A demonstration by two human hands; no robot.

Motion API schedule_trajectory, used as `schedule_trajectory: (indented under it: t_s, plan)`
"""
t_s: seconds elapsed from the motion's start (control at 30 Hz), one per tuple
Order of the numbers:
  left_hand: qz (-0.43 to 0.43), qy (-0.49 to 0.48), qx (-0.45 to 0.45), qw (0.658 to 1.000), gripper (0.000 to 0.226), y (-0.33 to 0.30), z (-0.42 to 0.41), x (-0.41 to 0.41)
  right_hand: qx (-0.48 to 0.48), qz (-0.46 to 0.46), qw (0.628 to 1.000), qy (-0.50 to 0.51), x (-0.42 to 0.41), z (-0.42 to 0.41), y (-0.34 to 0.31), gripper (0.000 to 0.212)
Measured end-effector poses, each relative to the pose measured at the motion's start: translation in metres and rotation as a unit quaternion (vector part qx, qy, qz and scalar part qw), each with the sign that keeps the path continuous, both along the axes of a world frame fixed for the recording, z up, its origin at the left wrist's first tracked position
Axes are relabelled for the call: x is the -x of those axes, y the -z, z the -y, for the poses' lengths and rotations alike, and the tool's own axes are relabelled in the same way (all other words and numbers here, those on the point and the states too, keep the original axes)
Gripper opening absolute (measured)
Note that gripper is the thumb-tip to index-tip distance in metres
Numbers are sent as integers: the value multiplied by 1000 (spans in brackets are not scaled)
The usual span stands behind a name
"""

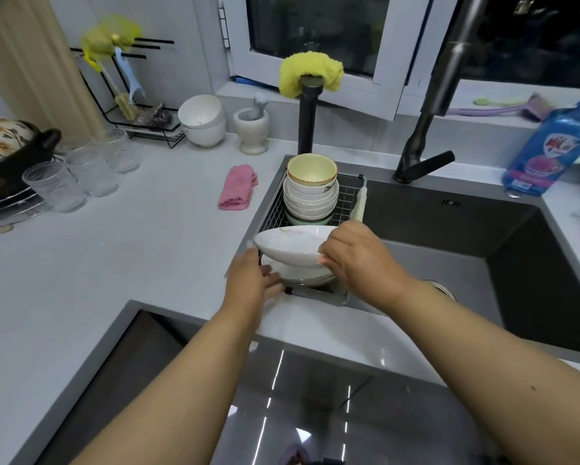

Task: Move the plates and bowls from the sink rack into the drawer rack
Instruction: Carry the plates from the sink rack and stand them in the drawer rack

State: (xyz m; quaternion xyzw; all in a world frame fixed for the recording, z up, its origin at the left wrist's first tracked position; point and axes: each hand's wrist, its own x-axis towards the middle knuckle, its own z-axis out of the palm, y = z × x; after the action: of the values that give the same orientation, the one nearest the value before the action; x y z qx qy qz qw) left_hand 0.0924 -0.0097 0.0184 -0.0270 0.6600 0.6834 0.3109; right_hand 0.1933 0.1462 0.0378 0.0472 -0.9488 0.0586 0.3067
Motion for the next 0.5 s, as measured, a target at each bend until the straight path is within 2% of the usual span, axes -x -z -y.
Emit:
schedule_trajectory:
  t_s: [0.03,0.1,0.27,0.37,0.5]
  plan:
    - [99,4,-61,993,39,-8,0,-4,-8,-3,1000,-10,-8,5,-4,31]
    - [184,6,-125,975,44,-22,5,-18,-25,-5,999,-28,-25,18,-8,25]
    - [176,-34,-146,973,37,-34,31,-66,-41,24,998,-49,-73,45,-14,27]
    - [162,-47,-154,973,38,-35,52,-100,36,37,998,-27,-104,63,-19,40]
    - [128,-74,-155,977,37,-41,81,-142,158,-7,985,69,-140,88,-23,42]
